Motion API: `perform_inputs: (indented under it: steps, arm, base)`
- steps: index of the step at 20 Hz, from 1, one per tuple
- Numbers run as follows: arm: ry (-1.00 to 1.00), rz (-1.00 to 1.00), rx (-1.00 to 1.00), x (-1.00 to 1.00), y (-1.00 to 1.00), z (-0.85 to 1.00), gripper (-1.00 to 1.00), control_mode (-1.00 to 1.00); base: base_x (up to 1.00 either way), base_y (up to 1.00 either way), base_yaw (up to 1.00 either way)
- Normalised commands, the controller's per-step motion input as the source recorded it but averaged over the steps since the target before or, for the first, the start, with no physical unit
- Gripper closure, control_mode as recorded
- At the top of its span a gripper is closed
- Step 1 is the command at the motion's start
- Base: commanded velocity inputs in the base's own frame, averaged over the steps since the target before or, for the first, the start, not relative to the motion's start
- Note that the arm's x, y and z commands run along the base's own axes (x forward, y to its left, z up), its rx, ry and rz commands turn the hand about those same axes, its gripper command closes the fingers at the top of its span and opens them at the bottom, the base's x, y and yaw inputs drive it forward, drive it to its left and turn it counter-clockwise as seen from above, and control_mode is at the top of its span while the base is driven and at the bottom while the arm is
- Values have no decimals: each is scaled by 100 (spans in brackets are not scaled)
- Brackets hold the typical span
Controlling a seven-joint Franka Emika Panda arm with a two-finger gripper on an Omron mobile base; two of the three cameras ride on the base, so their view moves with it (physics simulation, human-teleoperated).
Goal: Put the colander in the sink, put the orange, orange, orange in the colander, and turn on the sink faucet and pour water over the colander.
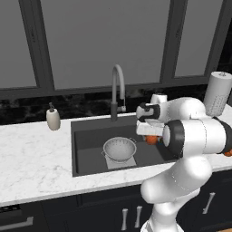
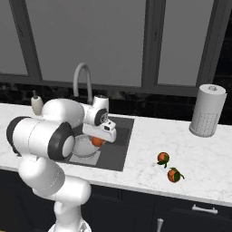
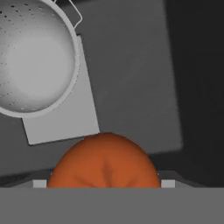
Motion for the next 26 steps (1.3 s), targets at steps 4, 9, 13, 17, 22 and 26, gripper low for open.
perform_inputs:
  steps: [4, 9, 13, 17, 22, 26]
  arm:
    - [-1, 9, 7, 27, 67, 0, 100, -100]
    - [0, 5, 3, 21, 18, -2, 100, -100]
    - [0, 2, 0, 11, 0, -40, 100, -100]
    - [0, 0, 0, 15, 11, -57, 100, -100]
    - [0, 0, 0, 30, 17, -28, 100, -100]
    - [0, 0, 0, 36, 9, -14, 100, -100]
  base:
    - [0, 0, 0]
    - [0, 0, 0]
    - [0, 0, 0]
    - [0, 0, 0]
    - [0, 0, 0]
    - [0, 0, 0]
